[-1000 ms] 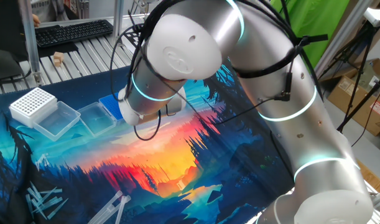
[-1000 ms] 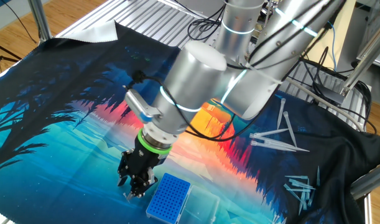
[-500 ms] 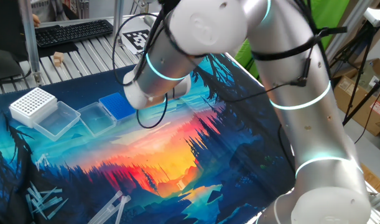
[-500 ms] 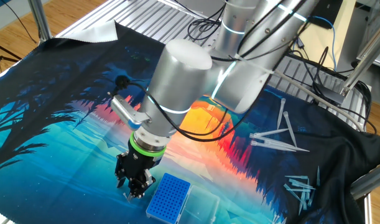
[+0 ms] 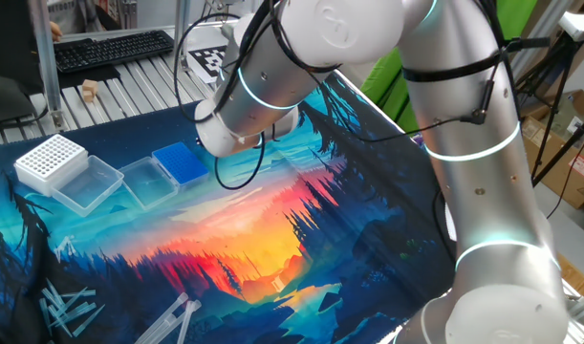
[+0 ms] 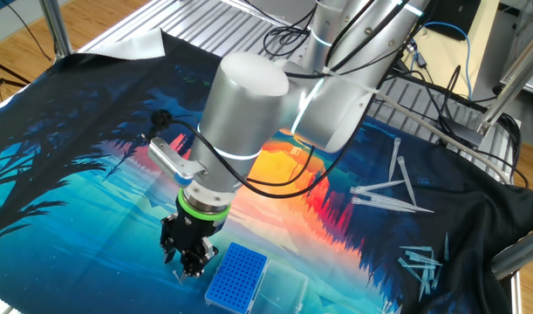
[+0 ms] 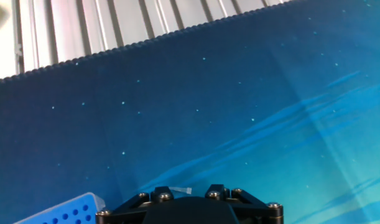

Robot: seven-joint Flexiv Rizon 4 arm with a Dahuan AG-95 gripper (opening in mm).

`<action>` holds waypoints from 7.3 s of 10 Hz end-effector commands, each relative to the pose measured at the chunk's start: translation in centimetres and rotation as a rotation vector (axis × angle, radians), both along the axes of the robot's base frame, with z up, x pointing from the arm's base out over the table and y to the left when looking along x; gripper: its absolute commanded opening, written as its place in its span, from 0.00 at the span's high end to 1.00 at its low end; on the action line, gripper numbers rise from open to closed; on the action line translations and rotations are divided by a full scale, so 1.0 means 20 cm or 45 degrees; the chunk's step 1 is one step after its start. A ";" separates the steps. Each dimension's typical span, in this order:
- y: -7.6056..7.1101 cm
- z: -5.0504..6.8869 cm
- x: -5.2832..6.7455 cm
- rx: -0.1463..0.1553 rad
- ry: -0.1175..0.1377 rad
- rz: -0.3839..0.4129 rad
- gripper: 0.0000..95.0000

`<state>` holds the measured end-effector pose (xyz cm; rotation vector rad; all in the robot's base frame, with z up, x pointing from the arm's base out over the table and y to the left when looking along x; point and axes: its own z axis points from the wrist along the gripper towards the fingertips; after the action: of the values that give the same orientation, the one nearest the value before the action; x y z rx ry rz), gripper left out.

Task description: Insert a small pipette tip into the holder for small pipette tips

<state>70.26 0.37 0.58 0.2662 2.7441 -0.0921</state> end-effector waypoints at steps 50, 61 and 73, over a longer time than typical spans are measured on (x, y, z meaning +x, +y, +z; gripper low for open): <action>-0.01 0.04 0.02 0.893 0.317 -1.822 0.80; -0.04 0.01 0.03 0.914 0.490 -1.788 0.80; -0.04 0.01 0.03 1.073 0.710 -1.801 0.80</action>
<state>71.02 -0.50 0.66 2.5899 2.2289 0.7066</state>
